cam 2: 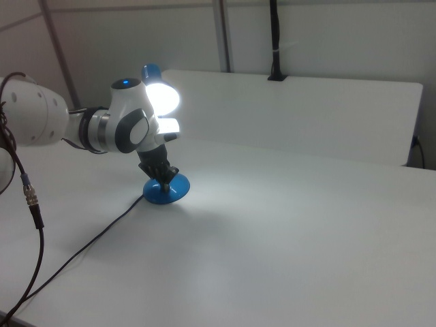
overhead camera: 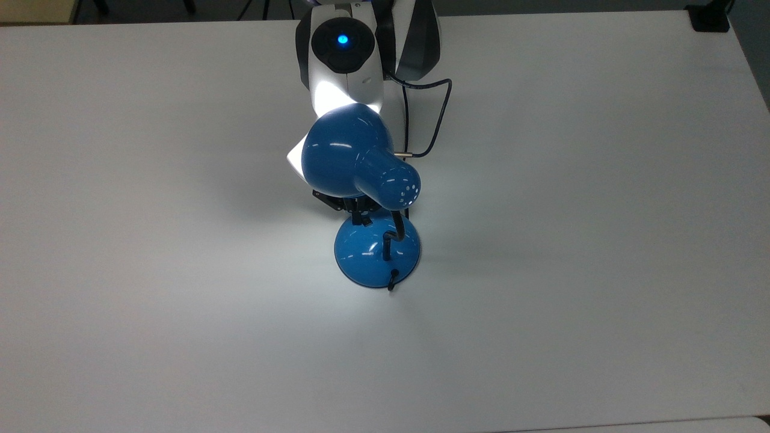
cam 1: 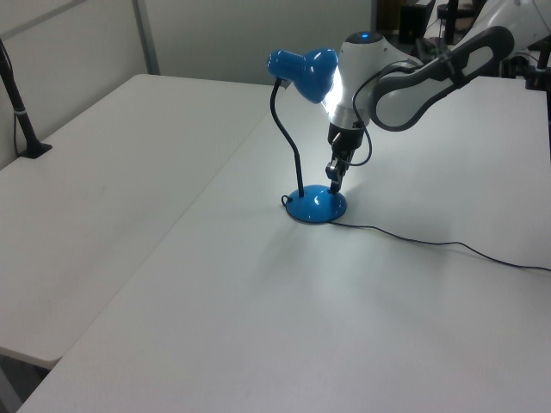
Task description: Turn off the lamp
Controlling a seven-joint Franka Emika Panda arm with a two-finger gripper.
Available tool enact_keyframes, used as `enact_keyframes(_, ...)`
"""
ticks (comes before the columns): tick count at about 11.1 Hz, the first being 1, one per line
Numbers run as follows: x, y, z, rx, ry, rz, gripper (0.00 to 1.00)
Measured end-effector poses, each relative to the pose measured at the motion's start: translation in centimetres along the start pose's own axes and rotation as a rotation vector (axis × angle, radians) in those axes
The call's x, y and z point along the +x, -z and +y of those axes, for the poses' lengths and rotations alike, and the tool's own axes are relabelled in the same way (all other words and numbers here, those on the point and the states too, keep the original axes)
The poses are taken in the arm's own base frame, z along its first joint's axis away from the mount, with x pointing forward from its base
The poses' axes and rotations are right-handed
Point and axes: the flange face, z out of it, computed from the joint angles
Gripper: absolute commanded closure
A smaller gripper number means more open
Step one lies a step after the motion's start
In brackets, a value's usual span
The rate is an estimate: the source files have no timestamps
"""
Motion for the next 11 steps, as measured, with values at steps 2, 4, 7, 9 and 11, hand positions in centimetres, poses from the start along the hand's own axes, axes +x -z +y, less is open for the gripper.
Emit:
enact_keyframes(2,0.0,0.1,-0.5,0.005,-0.001,0.005,1.0)
enact_keyframes(4,0.1,0.3,-0.6,0.007,-0.005,0.012,1.0)
enact_keyframes(7,0.1,0.6,-0.7,0.008,-0.005,0.016,1.0)
enact_keyframes(9,0.0,0.5,-1.0,0.011,0.0,0.013,1.0)
enact_keyframes(11,-0.1,0.5,-1.3,0.013,0.003,0.011,1.0)
